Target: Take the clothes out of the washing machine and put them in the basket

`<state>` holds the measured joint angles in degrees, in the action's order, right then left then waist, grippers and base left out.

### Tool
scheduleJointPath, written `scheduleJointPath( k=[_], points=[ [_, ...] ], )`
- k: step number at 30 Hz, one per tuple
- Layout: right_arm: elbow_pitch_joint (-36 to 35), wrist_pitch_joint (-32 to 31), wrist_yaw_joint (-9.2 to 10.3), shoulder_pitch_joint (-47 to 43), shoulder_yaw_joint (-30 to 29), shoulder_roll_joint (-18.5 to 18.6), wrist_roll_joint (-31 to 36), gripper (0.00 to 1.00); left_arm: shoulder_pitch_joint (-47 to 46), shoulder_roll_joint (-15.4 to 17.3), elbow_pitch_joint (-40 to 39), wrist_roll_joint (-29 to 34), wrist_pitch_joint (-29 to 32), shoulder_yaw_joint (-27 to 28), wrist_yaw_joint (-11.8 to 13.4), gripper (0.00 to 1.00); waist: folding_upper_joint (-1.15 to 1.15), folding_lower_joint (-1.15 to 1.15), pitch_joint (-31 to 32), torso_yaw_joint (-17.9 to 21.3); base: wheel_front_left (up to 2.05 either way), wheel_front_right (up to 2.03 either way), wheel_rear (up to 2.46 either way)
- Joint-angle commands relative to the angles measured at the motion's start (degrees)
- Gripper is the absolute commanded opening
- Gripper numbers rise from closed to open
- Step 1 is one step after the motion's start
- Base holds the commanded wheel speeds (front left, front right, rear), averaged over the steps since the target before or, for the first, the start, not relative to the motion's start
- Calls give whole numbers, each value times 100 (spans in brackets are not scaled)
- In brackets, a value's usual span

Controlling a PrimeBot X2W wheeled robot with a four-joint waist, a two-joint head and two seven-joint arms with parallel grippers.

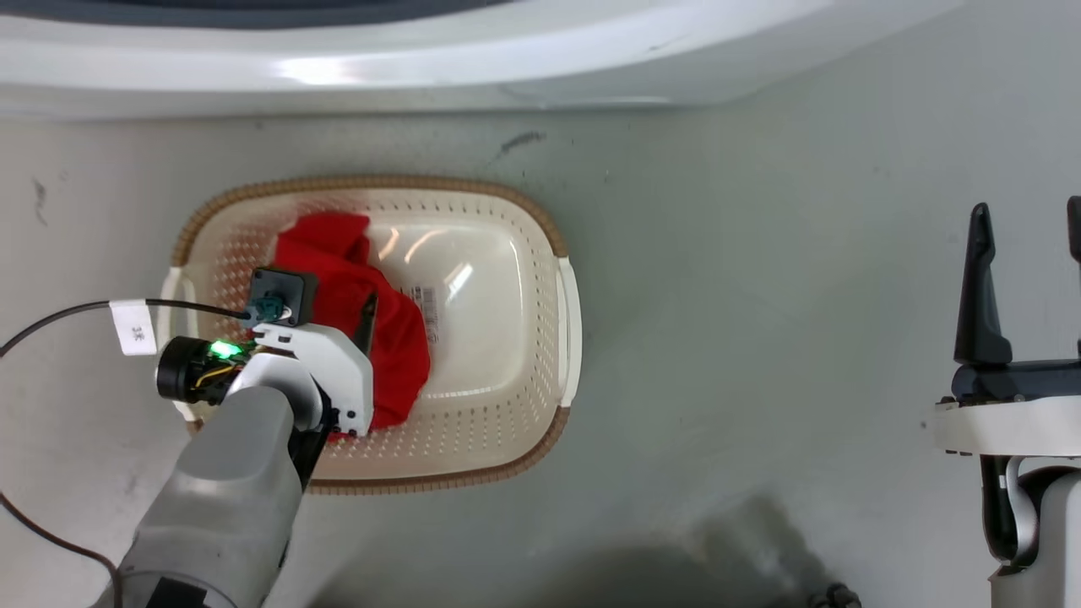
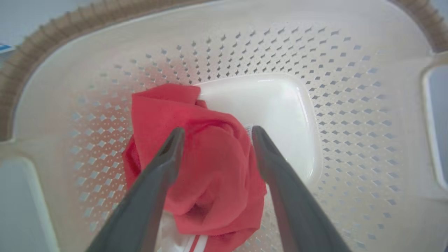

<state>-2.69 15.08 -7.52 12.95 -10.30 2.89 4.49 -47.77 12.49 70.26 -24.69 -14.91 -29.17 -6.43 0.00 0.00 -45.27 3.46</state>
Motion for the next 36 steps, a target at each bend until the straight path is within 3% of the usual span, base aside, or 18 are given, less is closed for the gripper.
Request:
scheduleJointPath(
  k=[1, 7, 15, 25, 36],
  points=[
    [25, 14, 6, 36, 12, -3, -28, 100, 72, 37, -67, 0, -36, 25, 33, 100, 0, 0, 269, -34, 0, 0, 0],
    [246, 14, 6, -97, 109, -2, -28, 100, 791, 175, -1020, 99, -29, 363, 181, 100, 0, 0, 1166, -61, 0, 0, 0],
    [443, 14, 6, -326, 124, -2, -93, 100, 1907, 156, -2396, 195, -29, 1291, 104, 100, 0, 0, 2179, -84, 0, 0, 0],
    [576, 14, 6, -554, 172, -3, -188, 100, 3126, -209, -4088, 824, -30, 2428, 11, 100, 0, 0, 2848, -47, 0, 0, 0],
    [658, 14, 6, -760, 213, -2, -376, 100, 3793, -374, -5328, 1403, -30, 2891, -88, 100, 0, 0, 3240, 217, 0, 0, 0]
  ],
)
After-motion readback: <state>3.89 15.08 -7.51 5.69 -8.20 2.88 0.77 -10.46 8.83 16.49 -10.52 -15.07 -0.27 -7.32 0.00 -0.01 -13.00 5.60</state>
